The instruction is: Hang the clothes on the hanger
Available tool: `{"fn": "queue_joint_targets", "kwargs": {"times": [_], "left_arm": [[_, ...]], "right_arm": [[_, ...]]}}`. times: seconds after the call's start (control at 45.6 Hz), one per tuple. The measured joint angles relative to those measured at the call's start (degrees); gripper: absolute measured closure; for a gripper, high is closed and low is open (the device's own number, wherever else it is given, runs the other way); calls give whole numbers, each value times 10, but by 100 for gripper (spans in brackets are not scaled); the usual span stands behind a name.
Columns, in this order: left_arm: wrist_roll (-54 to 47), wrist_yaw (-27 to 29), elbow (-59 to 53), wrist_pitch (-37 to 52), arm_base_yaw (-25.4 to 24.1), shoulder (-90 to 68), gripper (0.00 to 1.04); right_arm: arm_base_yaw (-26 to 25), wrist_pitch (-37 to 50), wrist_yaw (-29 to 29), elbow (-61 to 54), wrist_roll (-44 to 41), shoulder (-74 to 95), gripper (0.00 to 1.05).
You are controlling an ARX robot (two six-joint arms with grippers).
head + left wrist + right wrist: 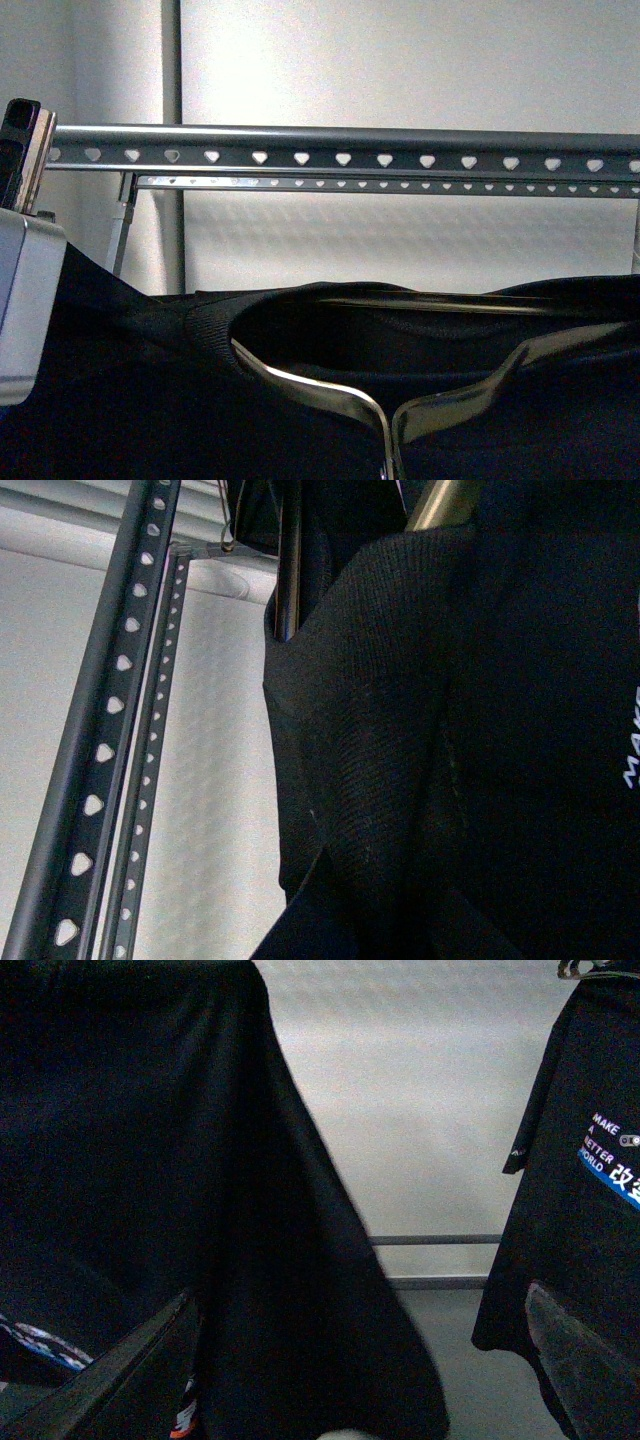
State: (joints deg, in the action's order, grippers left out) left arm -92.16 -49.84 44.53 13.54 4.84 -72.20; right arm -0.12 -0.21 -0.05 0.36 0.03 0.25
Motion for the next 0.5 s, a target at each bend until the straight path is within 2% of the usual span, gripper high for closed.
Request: {"fn": "queue_joint_targets", "kwargs": {"times": [0.197, 0.241, 0.263, 0.285, 0.307, 0.351, 0.438, 0.504], "left_arm": [[-1, 1, -1, 0, 0, 0, 101], [-1, 1, -1, 0, 0, 0, 101], [-1, 1, -1, 0, 0, 0, 101], [-1, 1, -1, 0, 0, 0, 101], [-1, 2, -1, 0, 0, 0, 101], [-1, 2, -1, 0, 0, 0, 101], [-2, -1, -1, 0, 2, 0, 101], [-2, 0, -1, 0, 1, 0, 101]], "right_arm": [[0, 0, 0, 0, 0, 0, 7], [-6, 0, -17, 0, 12, 5, 7], [-21, 2, -75, 3, 45, 15, 7], [-30, 3, -101, 5, 60, 22, 7], [-55, 9, -177, 15, 100, 55, 7], [-71, 23, -246, 37, 149, 108, 7], [-59, 67, -259, 74, 134, 185, 7], [-47, 116, -264, 106, 68, 247, 7]]}}
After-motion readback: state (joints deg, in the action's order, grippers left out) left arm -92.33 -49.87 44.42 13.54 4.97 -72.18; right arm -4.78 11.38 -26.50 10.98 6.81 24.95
